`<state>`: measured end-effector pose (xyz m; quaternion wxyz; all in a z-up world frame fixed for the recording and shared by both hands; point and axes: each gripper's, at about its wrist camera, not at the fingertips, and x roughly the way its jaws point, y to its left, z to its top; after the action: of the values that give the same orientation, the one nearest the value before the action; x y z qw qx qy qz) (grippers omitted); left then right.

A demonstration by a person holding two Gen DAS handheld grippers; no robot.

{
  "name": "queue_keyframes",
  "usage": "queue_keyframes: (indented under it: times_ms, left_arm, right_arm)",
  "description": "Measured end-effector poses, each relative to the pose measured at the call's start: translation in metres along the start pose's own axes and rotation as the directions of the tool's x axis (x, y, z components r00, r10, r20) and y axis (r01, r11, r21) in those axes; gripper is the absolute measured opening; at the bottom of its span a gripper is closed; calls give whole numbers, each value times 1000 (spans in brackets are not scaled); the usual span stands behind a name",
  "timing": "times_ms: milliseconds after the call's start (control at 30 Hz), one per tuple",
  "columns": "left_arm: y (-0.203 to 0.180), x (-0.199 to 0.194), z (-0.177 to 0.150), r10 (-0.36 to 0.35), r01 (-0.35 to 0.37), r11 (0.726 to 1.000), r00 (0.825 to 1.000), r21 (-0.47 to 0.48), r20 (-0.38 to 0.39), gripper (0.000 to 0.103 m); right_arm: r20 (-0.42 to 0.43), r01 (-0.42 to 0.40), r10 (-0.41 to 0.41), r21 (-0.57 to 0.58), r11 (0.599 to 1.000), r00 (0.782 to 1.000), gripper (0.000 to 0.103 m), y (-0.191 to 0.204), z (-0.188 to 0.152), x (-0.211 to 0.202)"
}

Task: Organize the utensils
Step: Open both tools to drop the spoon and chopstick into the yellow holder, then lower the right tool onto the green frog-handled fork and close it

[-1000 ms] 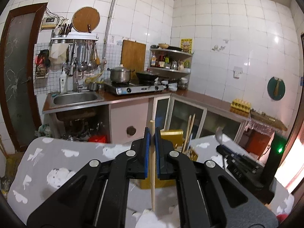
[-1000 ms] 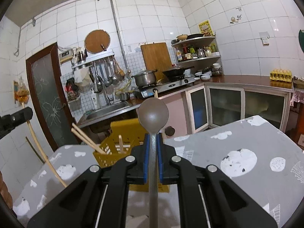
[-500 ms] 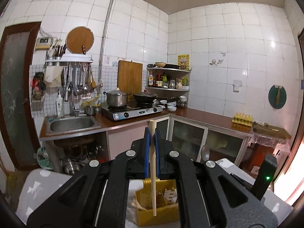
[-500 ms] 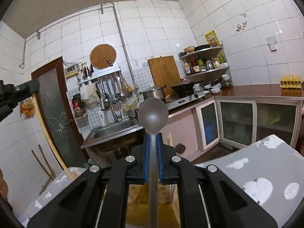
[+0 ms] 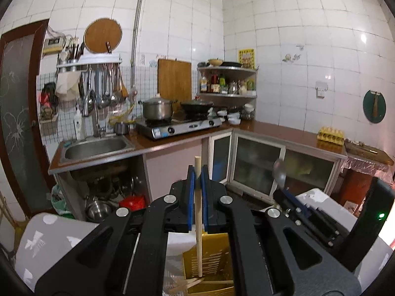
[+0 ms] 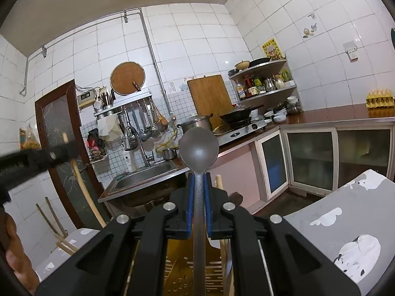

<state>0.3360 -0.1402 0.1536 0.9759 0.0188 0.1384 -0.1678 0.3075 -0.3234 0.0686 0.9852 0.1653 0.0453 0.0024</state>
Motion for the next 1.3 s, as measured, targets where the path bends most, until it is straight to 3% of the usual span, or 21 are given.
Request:
queue_keyframes:
  times_ms: [367, 667, 700, 733, 767, 800, 833, 867, 933, 1033, 1100, 1300]
  left_arm:
    - [4, 8, -28, 6, -6, 1000, 999, -3, -32, 4]
    - [10, 3, -32, 19, -20, 1000, 998, -7, -66, 4]
    - [12, 0, -32, 18, -18, 1000, 997, -12, -71, 7]
    - [15, -4, -30, 14, -16, 1000, 997, -23, -81, 17]
    - [17, -9, -28, 13, -16, 999, 996, -31, -84, 24]
    - [20, -17, -26, 19, -22, 999, 997, -35, -78, 40]
    - [24, -27, -23, 31, -33, 999, 997, -36, -66, 56]
    - [27, -38, -20, 41, -43, 998, 998, -38, -54, 63]
    - [34, -58, -17, 54, -56, 997, 998, -47, -36, 78]
    - [43, -82, -17, 60, -64, 996, 996, -67, -59, 93]
    - [51, -99, -24, 61, -68, 994, 995, -83, -84, 98]
    - [70, -132, -62, 70, -86, 990, 988, -114, -141, 98]
  right_arm:
    - [79, 27, -22, -66, 997, 997, 8, 8, -23, -1]
    - [60, 38, -30, -134, 990, 998, 9, 14, -23, -23]
    - [49, 43, -37, -138, 989, 998, 9, 14, -21, -29]
    - [37, 49, -44, -140, 989, 998, 10, 13, -19, -34]
    - [23, 59, -57, -145, 988, 998, 17, 13, -16, -39]
    - [4, 75, -75, -157, 985, 997, 27, 13, -13, -47]
    - [-3, 83, -85, -167, 982, 996, 48, 13, -10, -56]
    - [-1, 101, -103, -185, 977, 995, 53, 14, -7, -68]
    - [-20, 129, -136, -217, 968, 990, 53, 15, -3, -86]
    - [-91, 157, -179, -212, 965, 980, 57, 12, 1, -110]
    - [-152, 165, -194, -188, 968, 969, 60, 7, -1, -123]
    - [-313, 188, -233, -166, 968, 921, 60, 0, -31, -151]
